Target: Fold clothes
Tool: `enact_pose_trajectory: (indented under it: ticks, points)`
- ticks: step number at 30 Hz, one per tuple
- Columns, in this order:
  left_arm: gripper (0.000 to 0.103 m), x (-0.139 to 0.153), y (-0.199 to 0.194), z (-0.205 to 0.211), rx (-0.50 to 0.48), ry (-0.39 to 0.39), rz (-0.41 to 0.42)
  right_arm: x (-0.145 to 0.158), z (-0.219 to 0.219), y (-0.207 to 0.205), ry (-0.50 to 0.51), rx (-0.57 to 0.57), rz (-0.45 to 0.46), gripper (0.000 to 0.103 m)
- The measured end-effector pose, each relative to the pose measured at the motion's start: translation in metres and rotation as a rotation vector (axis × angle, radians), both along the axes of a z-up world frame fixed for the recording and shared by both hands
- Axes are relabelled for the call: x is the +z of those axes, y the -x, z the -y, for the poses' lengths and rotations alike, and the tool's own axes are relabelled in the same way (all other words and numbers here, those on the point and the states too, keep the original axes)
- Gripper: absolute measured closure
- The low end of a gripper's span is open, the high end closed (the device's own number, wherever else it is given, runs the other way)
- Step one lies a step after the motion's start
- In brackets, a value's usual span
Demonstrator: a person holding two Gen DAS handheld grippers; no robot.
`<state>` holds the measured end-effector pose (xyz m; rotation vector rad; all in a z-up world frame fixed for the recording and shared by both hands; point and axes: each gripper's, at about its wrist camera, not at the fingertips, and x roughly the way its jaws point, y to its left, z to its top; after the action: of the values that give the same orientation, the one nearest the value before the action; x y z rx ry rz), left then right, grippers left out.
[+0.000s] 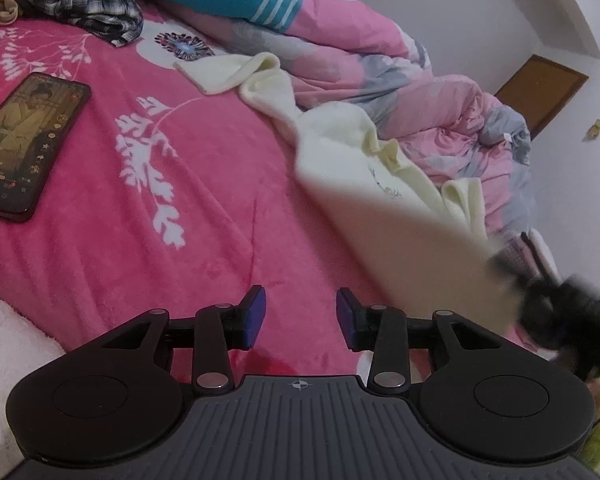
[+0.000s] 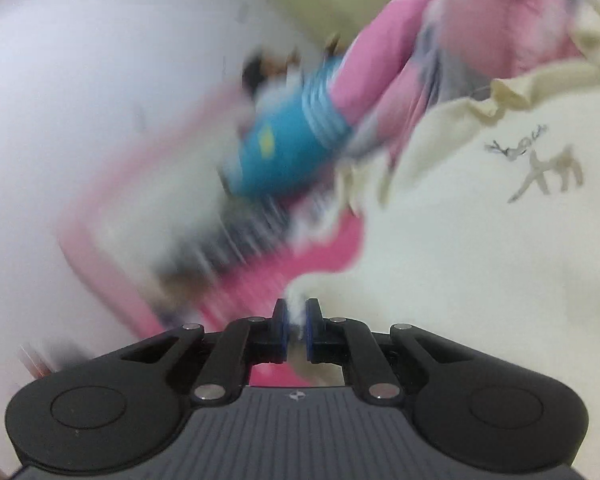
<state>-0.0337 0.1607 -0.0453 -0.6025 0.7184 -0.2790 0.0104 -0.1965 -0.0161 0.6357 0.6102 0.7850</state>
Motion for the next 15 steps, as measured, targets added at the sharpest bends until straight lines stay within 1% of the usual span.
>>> enact_pose_trajectory:
  ticks: [3,4,5,7,8,10,12,15]
  points:
    - [0.064,-0.004,-0.002,-0.002,0.005,0.022,-0.016,0.004,0.021,-0.010,-0.209,-0.003,-0.055,0.095]
    - [0.064,-0.005,-0.003,-0.003,0.005,0.037,-0.022,0.003,0.021,-0.013,-0.239,0.011,-0.067,0.095]
    - [0.063,-0.006,-0.004,-0.004,0.000,0.069,-0.028,0.003,0.017,-0.012,-0.231,0.023,-0.064,0.095]
    - [0.057,-0.008,-0.007,-0.007,-0.011,0.149,-0.037,0.000,0.009,-0.012,-0.198,0.046,-0.063,0.095]
    - [0.054,-0.009,-0.009,-0.009,-0.017,0.206,-0.042,-0.003,0.004,-0.012,-0.176,0.057,-0.065,0.095]
    - [0.043,-0.012,-0.014,-0.011,-0.033,0.325,-0.056,-0.009,-0.006,-0.010,-0.147,0.081,-0.073,0.095]
    - [0.037,-0.019,-0.019,-0.010,-0.045,0.417,-0.080,-0.018,-0.017,-0.011,-0.116,0.111,-0.078,0.095]
    - [0.036,-0.029,-0.027,-0.009,-0.063,0.555,-0.117,-0.027,-0.028,-0.006,-0.067,0.136,-0.092,0.095]
